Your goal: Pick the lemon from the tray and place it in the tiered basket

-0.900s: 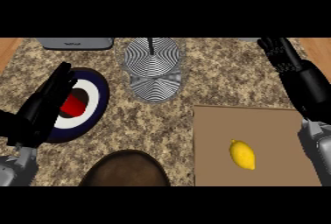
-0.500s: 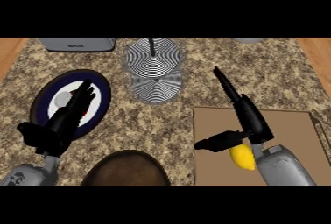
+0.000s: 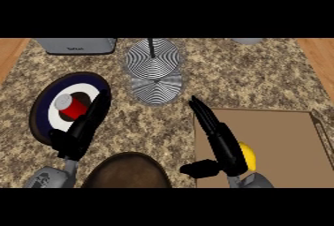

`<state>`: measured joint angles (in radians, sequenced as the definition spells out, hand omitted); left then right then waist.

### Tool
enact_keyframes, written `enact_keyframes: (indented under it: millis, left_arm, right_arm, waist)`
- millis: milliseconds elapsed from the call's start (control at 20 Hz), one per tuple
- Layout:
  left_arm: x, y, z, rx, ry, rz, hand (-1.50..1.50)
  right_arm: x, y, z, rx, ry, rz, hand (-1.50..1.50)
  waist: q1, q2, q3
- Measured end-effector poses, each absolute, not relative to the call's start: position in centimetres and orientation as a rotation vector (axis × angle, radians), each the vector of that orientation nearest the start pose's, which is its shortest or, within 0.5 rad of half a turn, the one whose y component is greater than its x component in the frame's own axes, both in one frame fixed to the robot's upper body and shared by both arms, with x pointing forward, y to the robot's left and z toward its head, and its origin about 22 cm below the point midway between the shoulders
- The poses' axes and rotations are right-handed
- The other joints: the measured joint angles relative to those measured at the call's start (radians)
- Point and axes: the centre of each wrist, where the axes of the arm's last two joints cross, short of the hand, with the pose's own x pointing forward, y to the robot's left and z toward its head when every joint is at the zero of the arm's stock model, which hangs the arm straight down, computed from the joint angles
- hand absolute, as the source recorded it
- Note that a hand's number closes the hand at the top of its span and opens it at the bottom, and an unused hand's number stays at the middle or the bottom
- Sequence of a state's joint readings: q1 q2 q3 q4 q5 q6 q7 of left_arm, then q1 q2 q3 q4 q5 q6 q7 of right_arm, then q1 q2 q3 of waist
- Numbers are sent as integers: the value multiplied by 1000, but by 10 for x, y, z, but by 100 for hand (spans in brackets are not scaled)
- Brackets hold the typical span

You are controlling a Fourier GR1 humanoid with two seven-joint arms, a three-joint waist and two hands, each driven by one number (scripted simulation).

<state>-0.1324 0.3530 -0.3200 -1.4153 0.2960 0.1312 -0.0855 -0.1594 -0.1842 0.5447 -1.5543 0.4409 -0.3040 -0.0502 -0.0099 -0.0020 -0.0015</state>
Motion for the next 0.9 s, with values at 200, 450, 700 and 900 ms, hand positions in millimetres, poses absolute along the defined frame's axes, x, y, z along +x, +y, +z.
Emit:
enact_keyframes:
  millis: [200,450,700,900]
  left_arm:
    - [259,243,-10,-45,-1521,-207,0]
    - [258,246,-15,-29,-1508,-200,0]
    - [260,246,-14,-33,-1512,-202,0]
    - [257,245,-17,-44,-1515,-205,0]
  right_arm:
    - [234,-144,39,-462,-1795,953,-150]
    - [231,-163,53,-747,-1530,1296,-150]
    - [213,-152,70,-941,-1237,1536,-150]
    - [184,-127,92,-1005,-1076,1609,-150]
  waist:
    - [-15,-11,-4]
    - [-33,-20,-10]
    - [-32,-20,-10]
    - [-20,-14,-6]
